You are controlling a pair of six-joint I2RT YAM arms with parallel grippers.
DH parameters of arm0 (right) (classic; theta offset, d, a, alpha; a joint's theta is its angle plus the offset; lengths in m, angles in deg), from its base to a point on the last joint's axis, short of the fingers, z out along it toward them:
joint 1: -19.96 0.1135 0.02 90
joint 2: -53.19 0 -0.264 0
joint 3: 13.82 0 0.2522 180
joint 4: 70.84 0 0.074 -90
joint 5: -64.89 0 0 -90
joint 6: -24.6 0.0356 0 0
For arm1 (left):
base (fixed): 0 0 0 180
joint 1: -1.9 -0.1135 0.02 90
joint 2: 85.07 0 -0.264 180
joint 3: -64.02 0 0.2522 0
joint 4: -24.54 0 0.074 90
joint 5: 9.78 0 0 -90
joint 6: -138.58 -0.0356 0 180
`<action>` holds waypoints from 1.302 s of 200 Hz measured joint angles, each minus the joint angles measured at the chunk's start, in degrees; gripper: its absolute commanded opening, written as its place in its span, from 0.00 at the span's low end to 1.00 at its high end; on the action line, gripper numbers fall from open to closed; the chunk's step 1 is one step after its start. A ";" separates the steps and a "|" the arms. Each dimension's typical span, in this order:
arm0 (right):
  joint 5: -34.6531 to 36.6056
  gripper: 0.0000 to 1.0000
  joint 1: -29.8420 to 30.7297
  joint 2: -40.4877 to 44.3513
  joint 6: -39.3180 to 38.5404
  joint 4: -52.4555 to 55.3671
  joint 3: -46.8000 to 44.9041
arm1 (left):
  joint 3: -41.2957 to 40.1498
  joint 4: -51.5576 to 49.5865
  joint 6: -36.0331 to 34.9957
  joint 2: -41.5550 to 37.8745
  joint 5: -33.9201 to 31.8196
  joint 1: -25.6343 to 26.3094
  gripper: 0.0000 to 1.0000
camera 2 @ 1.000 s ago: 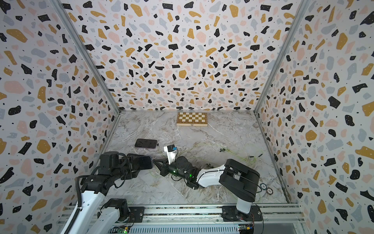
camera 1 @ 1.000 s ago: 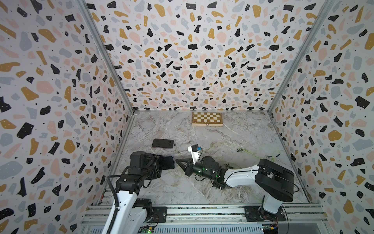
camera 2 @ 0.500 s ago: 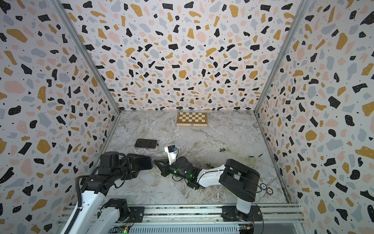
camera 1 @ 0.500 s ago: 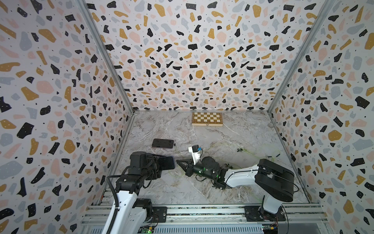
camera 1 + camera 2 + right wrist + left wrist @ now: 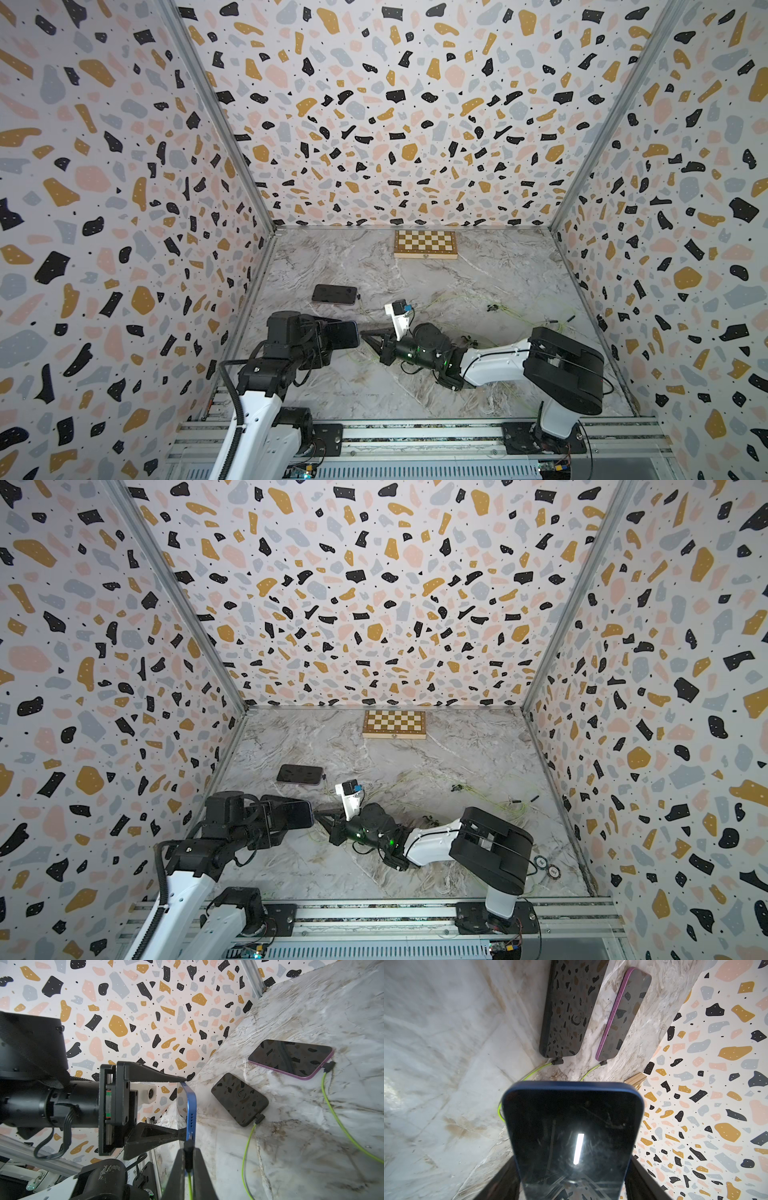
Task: Plug wired earphones into phones
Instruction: Insert the wired earphone into the phone.
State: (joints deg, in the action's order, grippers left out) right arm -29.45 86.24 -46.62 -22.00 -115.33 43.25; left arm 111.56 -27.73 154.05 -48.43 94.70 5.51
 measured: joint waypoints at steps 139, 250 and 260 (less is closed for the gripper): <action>-0.55 0.00 0.07 -0.22 0.31 0.02 0.00 | 0.00 0.02 0.20 0.00 -0.15 0.22 0.59; -3.96 0.00 -0.63 -0.57 0.07 2.45 1.25 | 0.00 -0.92 -1.27 -0.04 -0.90 0.24 0.58; -3.93 0.00 -0.66 -0.76 0.02 3.17 1.84 | 0.00 -0.92 -1.33 -0.04 -1.51 0.24 0.59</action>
State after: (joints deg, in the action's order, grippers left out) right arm -33.38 85.58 -47.38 -21.98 -112.17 45.08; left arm 111.56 -28.64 152.72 -48.47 93.19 5.75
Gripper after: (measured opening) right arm 0.085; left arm 0.691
